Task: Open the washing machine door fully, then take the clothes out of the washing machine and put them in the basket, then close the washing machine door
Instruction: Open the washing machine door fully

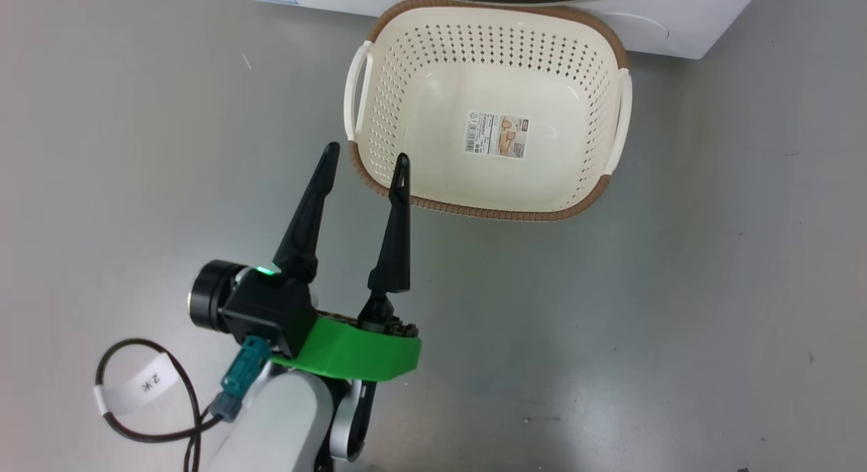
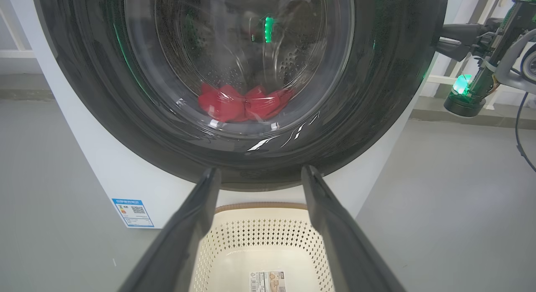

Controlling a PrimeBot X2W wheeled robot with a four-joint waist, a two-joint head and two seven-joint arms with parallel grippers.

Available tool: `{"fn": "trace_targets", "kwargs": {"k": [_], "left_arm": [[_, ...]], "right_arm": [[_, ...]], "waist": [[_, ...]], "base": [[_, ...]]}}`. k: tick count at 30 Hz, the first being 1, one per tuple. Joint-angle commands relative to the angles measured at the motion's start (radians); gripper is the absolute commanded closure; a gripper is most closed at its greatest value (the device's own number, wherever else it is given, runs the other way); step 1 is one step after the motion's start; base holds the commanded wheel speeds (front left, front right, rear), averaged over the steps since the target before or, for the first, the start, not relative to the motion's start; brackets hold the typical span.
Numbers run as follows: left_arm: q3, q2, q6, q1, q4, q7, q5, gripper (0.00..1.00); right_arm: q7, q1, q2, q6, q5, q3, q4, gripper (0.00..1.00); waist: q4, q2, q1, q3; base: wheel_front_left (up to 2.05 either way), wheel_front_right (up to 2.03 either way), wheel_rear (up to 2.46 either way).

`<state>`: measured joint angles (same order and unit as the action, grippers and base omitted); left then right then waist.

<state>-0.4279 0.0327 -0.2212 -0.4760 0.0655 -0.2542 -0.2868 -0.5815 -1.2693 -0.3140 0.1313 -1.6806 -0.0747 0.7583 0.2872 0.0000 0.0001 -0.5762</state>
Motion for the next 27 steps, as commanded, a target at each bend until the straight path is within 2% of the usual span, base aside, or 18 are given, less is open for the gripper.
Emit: {"fn": "trace_targets", "kwargs": {"k": [1, 9, 27], "left_arm": [[0.026, 0.018, -0.009, -0.012, -0.021, -0.008, -0.009, 0.00], [0.033, 0.018, -0.007, -0.016, -0.017, -0.008, -0.008, 0.00], [0.057, 0.018, 0.004, -0.009, 0.001, -0.008, 0.004, 0.00]], "right_arm": [[-0.024, -0.012, 0.021, -0.001, -0.004, -0.013, -0.022, 1.00], [-0.091, 0.009, 0.038, -0.001, -0.021, -0.036, -0.032, 1.00], [-0.151, 0.099, 0.064, -0.001, -0.055, -0.059, -0.067, 1.00]], "waist": [[-0.003, 0.0000, 0.0000, 0.001], [-0.022, 0.0000, 0.0000, 0.009], [-0.056, 0.0000, 0.0000, 0.059]], "base": [[0.00, 0.00, 0.00], [0.00, 0.00, 0.00], [0.00, 0.00, 0.00]]}}
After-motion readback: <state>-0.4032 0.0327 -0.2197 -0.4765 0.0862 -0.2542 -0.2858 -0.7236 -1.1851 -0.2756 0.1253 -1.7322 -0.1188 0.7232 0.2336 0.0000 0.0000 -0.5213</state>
